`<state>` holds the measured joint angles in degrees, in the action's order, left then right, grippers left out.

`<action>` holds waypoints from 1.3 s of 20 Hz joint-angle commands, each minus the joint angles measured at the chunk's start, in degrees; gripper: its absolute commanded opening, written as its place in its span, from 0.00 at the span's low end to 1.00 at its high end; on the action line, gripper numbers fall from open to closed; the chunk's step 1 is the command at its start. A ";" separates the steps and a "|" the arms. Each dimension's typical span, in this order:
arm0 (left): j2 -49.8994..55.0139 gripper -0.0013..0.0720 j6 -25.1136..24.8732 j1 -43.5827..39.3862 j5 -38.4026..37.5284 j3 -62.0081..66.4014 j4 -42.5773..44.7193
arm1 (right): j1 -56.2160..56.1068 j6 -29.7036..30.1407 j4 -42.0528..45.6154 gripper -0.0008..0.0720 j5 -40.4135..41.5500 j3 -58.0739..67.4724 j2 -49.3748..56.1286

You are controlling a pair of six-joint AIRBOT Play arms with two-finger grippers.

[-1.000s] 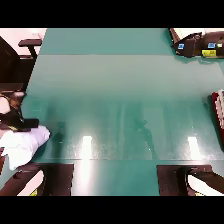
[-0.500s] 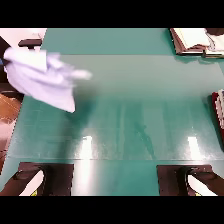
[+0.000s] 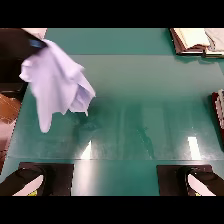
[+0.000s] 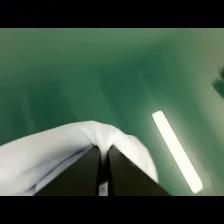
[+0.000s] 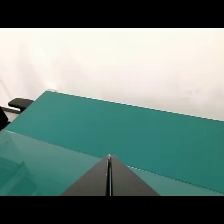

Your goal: Fold the shirts.

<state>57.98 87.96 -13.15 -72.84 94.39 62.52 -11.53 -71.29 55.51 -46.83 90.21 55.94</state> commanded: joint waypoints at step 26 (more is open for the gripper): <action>42.86 0.74 -2.32 -11.58 18.36 0.22 -2.43 | 0.17 0.00 0.09 0.03 -7.80 0.02 -0.04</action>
<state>97.27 84.33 -25.76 -61.56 94.54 62.22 -11.35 -71.26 55.59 -52.58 90.21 55.88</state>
